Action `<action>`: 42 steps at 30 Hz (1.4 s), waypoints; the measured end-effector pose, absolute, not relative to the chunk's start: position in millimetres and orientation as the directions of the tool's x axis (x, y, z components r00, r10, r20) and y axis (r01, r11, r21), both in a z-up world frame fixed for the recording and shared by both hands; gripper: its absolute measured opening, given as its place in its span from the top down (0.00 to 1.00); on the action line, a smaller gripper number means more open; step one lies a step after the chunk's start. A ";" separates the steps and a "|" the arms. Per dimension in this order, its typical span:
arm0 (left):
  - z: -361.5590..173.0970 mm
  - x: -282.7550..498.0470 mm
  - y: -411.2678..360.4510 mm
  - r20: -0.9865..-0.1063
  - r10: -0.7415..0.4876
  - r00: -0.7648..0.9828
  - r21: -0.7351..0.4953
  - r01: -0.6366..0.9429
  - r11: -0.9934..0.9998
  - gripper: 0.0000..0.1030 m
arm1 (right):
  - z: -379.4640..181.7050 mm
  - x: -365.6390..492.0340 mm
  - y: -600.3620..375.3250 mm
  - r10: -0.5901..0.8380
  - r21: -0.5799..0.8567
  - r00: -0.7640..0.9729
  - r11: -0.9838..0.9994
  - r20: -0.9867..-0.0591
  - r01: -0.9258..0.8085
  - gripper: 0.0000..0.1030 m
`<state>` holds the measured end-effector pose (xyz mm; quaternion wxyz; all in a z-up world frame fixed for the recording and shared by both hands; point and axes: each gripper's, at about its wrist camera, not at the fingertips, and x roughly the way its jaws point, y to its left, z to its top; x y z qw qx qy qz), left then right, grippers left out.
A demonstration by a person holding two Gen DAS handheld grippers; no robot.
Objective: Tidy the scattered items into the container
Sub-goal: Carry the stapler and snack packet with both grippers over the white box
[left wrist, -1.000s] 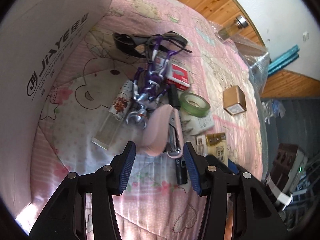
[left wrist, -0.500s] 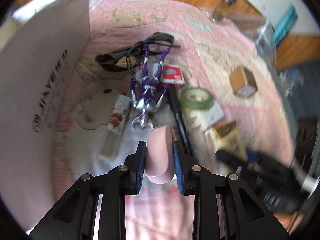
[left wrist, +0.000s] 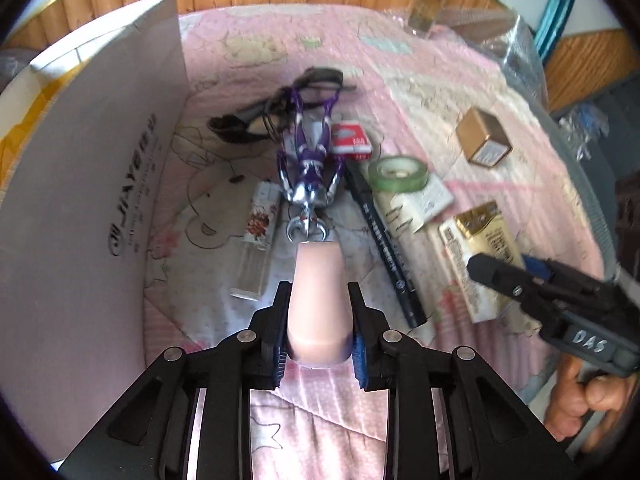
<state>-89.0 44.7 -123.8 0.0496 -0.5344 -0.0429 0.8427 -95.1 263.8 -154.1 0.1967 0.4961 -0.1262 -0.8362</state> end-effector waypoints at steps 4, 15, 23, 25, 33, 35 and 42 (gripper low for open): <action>-106.4 -79.8 34.0 -0.877 0.163 -0.452 -0.170 -0.027 -0.985 0.75 | -142.2 -89.6 257.7 -0.460 0.407 -0.439 -0.888 -0.772 0.216 0.53; -56.3 -60.5 15.0 -0.819 0.201 -0.537 -0.243 0.007 -0.970 0.75 | -95.8 -80.7 224.2 -0.474 0.368 -0.477 -0.879 -0.740 0.303 0.53; -31.8 -54.6 -4.3 -0.800 0.190 -0.570 -0.255 0.036 -0.966 0.75 | -70.4 -76.0 202.6 -0.482 0.347 -0.491 -0.872 -0.725 0.344 0.53; -26.7 -54.1 -8.8 -0.796 0.189 -0.575 -0.260 0.044 -0.965 0.75 | -64.8 -74.5 198.8 -0.480 0.340 -0.494 -0.873 -0.724 0.349 0.53; -7.9 -53.9 -26.4 -0.778 0.182 -0.601 -0.281 0.073 -0.957 0.75 | -40.9 -74.7 183.9 -0.485 0.318 -0.505 -0.867 -0.714 0.383 0.53; -5.4 -54.9 -31.5 -0.776 0.183 -0.604 -0.287 0.079 -0.955 0.75 | -36.2 -76.5 179.2 -0.488 0.315 -0.504 -0.864 -0.712 0.392 0.53; -3.7 -59.4 -50.5 -0.784 0.167 -0.598 -0.294 0.121 -0.948 0.75 | -23.2 -81.7 159.5 -0.501 0.305 -0.498 -0.852 -0.708 0.425 0.53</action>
